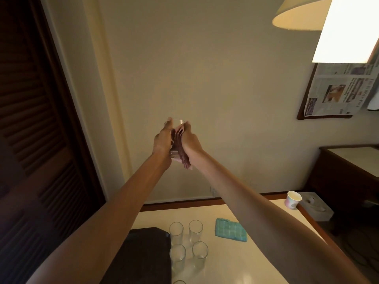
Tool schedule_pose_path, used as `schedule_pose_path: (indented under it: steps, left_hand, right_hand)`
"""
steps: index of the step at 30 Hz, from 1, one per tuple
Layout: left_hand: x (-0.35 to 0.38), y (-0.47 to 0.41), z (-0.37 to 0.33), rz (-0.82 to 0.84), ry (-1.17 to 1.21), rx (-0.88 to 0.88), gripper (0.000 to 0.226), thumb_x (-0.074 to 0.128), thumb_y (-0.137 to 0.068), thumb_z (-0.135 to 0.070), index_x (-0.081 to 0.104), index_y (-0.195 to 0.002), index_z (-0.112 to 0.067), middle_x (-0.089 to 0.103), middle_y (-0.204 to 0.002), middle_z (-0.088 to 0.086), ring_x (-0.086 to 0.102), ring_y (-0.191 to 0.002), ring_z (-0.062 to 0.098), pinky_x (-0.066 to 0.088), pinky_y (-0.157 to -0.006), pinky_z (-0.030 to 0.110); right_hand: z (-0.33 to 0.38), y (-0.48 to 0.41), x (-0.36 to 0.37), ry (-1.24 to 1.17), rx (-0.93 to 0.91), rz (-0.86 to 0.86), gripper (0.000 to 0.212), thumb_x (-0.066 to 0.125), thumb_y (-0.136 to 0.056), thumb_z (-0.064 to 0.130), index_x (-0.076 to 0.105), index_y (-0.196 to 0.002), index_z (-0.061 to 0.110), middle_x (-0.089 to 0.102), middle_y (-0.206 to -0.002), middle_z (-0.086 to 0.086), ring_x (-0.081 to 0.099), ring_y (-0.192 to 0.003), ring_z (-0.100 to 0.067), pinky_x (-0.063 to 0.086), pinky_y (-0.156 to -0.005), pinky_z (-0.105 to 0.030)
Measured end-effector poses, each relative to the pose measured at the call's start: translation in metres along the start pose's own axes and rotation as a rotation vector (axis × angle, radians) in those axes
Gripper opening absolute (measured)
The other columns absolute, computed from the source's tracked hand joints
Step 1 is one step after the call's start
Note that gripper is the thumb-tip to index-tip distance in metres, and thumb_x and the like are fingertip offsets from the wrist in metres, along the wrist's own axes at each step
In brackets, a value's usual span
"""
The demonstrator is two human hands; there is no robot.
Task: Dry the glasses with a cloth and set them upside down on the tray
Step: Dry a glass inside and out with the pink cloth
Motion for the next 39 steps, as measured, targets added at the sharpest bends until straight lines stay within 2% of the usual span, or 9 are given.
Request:
schedule_pose_path:
  steps: [5, 9, 16, 19, 23, 29, 31, 35, 39]
  left_hand:
    - [-0.005, 0.000, -0.009, 0.042, 0.110, 0.032, 0.049, 0.050, -0.105, -0.051, 0.072, -0.109, -0.008, 0.080, -0.102, 0.009, 0.076, -0.102, 0.025, 0.059, -0.089, 0.038]
    - [-0.002, 0.004, -0.006, 0.054, 0.137, -0.019, 0.048, 0.043, -0.109, -0.050, 0.072, -0.110, -0.012, 0.080, -0.096, 0.006, 0.075, -0.096, 0.023, 0.057, -0.077, 0.035]
    - [0.003, 0.007, -0.007, 0.029, -0.046, 0.024, 0.062, 0.052, -0.095, -0.069, 0.075, -0.116, -0.016, 0.078, -0.107, 0.007, 0.075, -0.098, 0.023, 0.060, -0.091, 0.042]
    - [0.000, 0.001, -0.008, -0.014, -0.110, 0.050, 0.063, 0.056, -0.090, -0.071, 0.076, -0.115, -0.017, 0.079, -0.106, 0.005, 0.075, -0.099, 0.022, 0.058, -0.096, 0.044]
    - [-0.006, -0.006, -0.010, -0.012, -0.008, 0.069, 0.058, 0.054, -0.100, -0.060, 0.074, -0.116, -0.009, 0.079, -0.106, 0.009, 0.076, -0.100, 0.026, 0.058, -0.095, 0.044]
    - [0.003, -0.006, 0.002, 0.077, 0.091, -0.053, 0.052, 0.042, -0.108, -0.053, 0.071, -0.112, -0.010, 0.076, -0.097, 0.010, 0.073, -0.082, 0.022, 0.054, -0.059, 0.029]
    - [0.010, -0.004, 0.000, 0.104, 0.122, -0.033, 0.058, 0.037, -0.109, -0.053, 0.069, -0.127, -0.008, 0.074, -0.119, 0.016, 0.073, -0.106, 0.028, 0.058, -0.078, 0.036]
    - [0.022, 0.003, -0.006, 0.111, 0.070, -0.022, 0.060, 0.057, -0.095, -0.063, 0.074, -0.123, -0.012, 0.075, -0.119, 0.013, 0.075, -0.102, 0.027, 0.061, -0.084, 0.042]
    - [0.014, 0.000, -0.009, -0.034, -0.006, 0.002, 0.047, 0.065, -0.095, -0.050, 0.070, -0.119, -0.009, 0.078, -0.106, 0.011, 0.076, -0.096, 0.029, 0.060, -0.089, 0.042]
  right_hand:
    - [0.009, 0.024, 0.007, 0.288, -0.343, -0.010, 0.060, 0.027, -0.103, 0.057, 0.052, -0.118, 0.004, 0.067, -0.105, -0.012, 0.069, -0.092, -0.024, 0.057, -0.080, -0.038]
    - [0.035, 0.026, 0.001, 0.355, -0.643, -0.115, 0.042, 0.042, -0.104, 0.044, 0.046, -0.120, 0.006, 0.061, -0.112, -0.009, 0.063, -0.097, -0.023, 0.046, -0.073, -0.029]
    - [0.018, -0.009, -0.004, -0.126, -0.037, 0.005, 0.065, 0.032, -0.097, 0.062, 0.068, -0.076, 0.013, 0.073, -0.074, -0.010, 0.071, -0.074, -0.031, 0.060, -0.080, -0.046]
    - [0.006, -0.004, 0.006, -0.179, 0.030, 0.069, 0.061, 0.031, -0.099, 0.061, 0.071, -0.088, 0.016, 0.076, -0.086, -0.012, 0.074, -0.085, -0.031, 0.060, -0.084, -0.047]
    - [0.001, 0.011, 0.006, 0.211, -0.208, 0.042, 0.067, 0.026, -0.099, 0.062, 0.061, -0.114, 0.007, 0.071, -0.101, -0.011, 0.071, -0.089, -0.023, 0.055, -0.074, -0.034]
    - [0.035, 0.020, -0.007, 0.384, -0.631, -0.088, 0.047, 0.042, -0.104, 0.043, 0.042, -0.127, 0.002, 0.056, -0.120, -0.011, 0.059, -0.106, -0.024, 0.041, -0.077, -0.025]
    - [0.039, 0.009, -0.015, 0.354, -0.522, -0.090, 0.053, 0.040, -0.102, 0.051, 0.048, -0.125, 0.004, 0.062, -0.112, -0.008, 0.063, -0.100, -0.024, 0.046, -0.077, -0.030]
    - [0.033, -0.007, -0.023, -0.047, -0.090, 0.018, 0.071, 0.027, -0.100, 0.062, 0.074, -0.076, 0.014, 0.073, -0.070, -0.007, 0.070, -0.069, -0.025, 0.057, -0.080, -0.040]
    - [0.009, -0.004, -0.012, -0.089, 0.071, 0.068, 0.065, 0.026, -0.101, 0.059, 0.071, -0.095, 0.012, 0.075, -0.086, -0.012, 0.073, -0.087, -0.028, 0.057, -0.091, -0.042]
Point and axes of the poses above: each hand's wrist, its own y-axis away from the middle knuckle, its own x-axis out of the palm, z = x × y, the point moved 7 cm from there along -y, towards the middle knuckle
